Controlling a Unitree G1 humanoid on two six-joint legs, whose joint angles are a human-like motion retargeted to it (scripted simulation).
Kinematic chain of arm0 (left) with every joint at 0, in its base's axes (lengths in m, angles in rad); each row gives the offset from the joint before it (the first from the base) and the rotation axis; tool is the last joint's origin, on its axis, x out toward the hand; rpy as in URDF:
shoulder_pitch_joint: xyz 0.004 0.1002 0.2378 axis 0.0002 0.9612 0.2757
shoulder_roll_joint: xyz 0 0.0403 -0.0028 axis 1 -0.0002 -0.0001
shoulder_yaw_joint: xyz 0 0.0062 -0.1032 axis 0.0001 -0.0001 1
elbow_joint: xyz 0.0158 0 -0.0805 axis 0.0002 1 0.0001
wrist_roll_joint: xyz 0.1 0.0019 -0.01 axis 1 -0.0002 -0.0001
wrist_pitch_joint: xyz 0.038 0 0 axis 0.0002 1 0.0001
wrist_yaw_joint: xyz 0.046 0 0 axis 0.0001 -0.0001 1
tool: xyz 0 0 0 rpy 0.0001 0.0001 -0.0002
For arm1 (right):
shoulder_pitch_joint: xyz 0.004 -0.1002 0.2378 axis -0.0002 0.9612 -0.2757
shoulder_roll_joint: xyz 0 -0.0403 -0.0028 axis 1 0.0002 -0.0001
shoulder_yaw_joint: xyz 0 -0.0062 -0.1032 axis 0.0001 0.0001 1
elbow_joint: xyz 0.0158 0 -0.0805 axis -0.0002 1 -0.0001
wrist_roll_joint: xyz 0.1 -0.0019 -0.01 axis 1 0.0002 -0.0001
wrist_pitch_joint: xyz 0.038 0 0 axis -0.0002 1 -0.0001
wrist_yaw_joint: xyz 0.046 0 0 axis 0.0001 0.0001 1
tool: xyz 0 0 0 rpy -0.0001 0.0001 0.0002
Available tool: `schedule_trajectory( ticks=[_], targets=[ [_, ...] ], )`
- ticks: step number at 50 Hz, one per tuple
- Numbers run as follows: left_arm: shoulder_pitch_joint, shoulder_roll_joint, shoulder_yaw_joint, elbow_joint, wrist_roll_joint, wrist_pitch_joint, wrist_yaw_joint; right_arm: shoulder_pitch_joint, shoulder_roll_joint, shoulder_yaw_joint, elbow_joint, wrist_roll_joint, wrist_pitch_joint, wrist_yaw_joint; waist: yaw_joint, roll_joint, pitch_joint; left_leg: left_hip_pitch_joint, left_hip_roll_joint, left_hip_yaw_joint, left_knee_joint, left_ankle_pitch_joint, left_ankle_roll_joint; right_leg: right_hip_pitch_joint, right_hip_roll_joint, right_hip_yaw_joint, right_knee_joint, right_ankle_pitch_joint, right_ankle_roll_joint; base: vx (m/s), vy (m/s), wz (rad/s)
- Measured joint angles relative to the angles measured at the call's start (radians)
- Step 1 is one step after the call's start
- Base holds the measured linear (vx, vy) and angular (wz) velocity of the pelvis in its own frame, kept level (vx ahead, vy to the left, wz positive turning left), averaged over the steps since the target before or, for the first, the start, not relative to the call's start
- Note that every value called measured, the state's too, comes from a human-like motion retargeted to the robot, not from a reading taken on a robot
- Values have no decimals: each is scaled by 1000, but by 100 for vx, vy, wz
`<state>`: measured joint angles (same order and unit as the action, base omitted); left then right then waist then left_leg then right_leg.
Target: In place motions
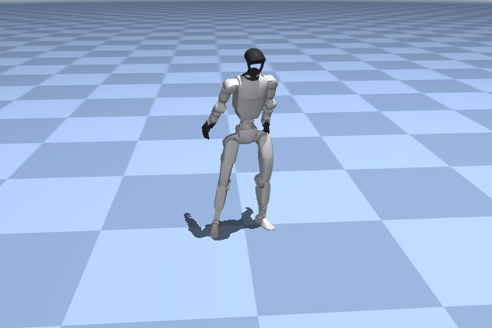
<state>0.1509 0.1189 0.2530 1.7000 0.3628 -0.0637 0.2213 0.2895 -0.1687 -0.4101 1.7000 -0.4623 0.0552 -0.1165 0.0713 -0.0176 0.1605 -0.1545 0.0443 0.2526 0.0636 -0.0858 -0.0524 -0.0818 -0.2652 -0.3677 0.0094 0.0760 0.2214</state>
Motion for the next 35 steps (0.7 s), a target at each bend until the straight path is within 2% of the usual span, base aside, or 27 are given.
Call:
schedule_trajectory(
  ticks=[2,7,12,16,20,25,30,33,35],
  targets=[
    [-5,3,-6,0,-13,7,9,-5,2,-24,0,35,19,3,-6,6,20,-11,9,-9,31,-13,4,-9,-7,-1,35,-13,-20,-7,1,17],
    [-96,28,-28,-46,-52,-39,-11,-153,-42,-16,-3,108,-63,9,-10,20,27,-91,54,12,154,-74,23,-94,0,38,155,-51,-88,-14,4,-16],
    [-316,84,-84,-163,-62,-56,-93,-384,-51,49,-152,80,-84,52,17,20,18,-334,138,-12,504,-224,57,-325,3,126,454,-141,-173,-29,-1,-31],
    [-528,179,-168,-282,-70,-60,-173,-597,-71,148,-284,82,-101,106,25,-1,-7,-558,201,-23,825,-341,102,-544,6,159,744,-221,-254,-26,-8,-16],
    [-755,241,-124,-342,-2,-45,-219,-843,-94,195,-365,54,-91,169,3,-21,-11,-759,204,-71,1119,-370,147,-746,4,207,1020,-249,-314,-16,-5,12],
    [-957,272,-140,-399,-45,-44,-227,-1057,-136,244,-456,46,-113,191,6,-46,27,-876,206,-59,1357,-377,206,-904,-16,242,1270,-287,-385,-7,-2,1],
    [-983,310,-193,-447,87,-74,-123,-1112,-160,287,-511,-11,-139,175,7,-32,35,-912,230,-50,1463,-400,236,-949,-28,246,1378,-323,-428,0,0,0],
    [-937,310,-193,-445,150,-75,-91,-1072,-160,288,-507,-43,-157,164,7,-23,27,-881,225,-52,1428,-403,224,-911,-30,244,1344,-329,-422,6,2,0],
    [-884,299,-185,-438,164,-73,-95,-1019,-154,277,-487,-68,-171,147,8,-17,23,-836,216,-54,1356,-392,207,-857,-27,239,1274,-326,-397,10,0,3]
  ],
)
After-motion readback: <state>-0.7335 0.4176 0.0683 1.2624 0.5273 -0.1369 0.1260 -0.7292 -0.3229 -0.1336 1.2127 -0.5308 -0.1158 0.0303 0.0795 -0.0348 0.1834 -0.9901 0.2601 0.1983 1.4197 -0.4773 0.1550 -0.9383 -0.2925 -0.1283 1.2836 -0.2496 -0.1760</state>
